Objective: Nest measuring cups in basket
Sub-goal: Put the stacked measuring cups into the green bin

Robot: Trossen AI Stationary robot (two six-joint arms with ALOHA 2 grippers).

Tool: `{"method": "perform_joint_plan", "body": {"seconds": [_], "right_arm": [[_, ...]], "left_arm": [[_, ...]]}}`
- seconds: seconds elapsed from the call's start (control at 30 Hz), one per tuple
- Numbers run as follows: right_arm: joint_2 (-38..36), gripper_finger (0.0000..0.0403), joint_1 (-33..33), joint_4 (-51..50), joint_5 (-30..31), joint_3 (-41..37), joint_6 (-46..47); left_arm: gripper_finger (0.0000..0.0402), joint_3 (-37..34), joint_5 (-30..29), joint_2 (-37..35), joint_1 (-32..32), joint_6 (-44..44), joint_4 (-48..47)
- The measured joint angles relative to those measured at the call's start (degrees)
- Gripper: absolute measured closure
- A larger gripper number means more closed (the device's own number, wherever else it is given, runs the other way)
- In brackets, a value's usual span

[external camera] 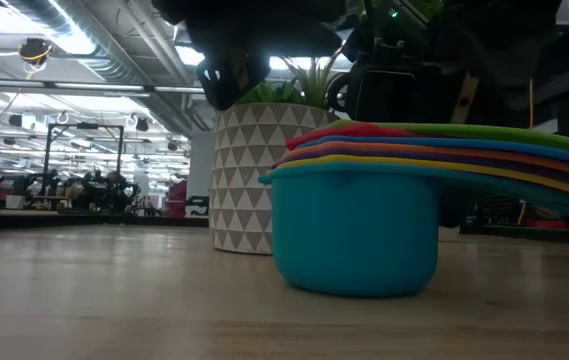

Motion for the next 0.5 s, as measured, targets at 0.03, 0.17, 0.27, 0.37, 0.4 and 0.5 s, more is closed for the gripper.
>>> {"method": "perform_joint_plan", "body": {"seconds": [0.03,0.17,0.27,0.37,0.4,0.5], "right_arm": [[0.00,0.0069,0.00,0.00,0.23,0.00,-0.02],[0.00,0.0069,0.00,0.25,0.60,0.00,0.13],[0.00,0.0069,0.02,0.24,0.62,0.00,0.15],[0.00,0.0069,0.19,0.24,1.06,0.00,0.15],[0.00,0.0069,0.37,0.26,1.76,0.00,0.15],[0.00,0.0069,1.46,0.39,4.90,0.00,0.14]], "left_arm": [[0.0333,0.00,-0.20,0.00,0.02,-0.80,0.00],[0.0333,0.00,-0.10,0.00,-0.14,-1.21,-0.02],[0.0333,0.00,-0.03,0.00,-0.58,-4.62,-0.02],[0.0333,0.00,0.12,0.00,-1.05,-8.07,-0.04],[0.0333,0.00,0.42,0.00,-1.26,-8.49,-0.04],[0.0333,0.00,1.32,0.00,-2.68,-8.73,-0.04]]}}
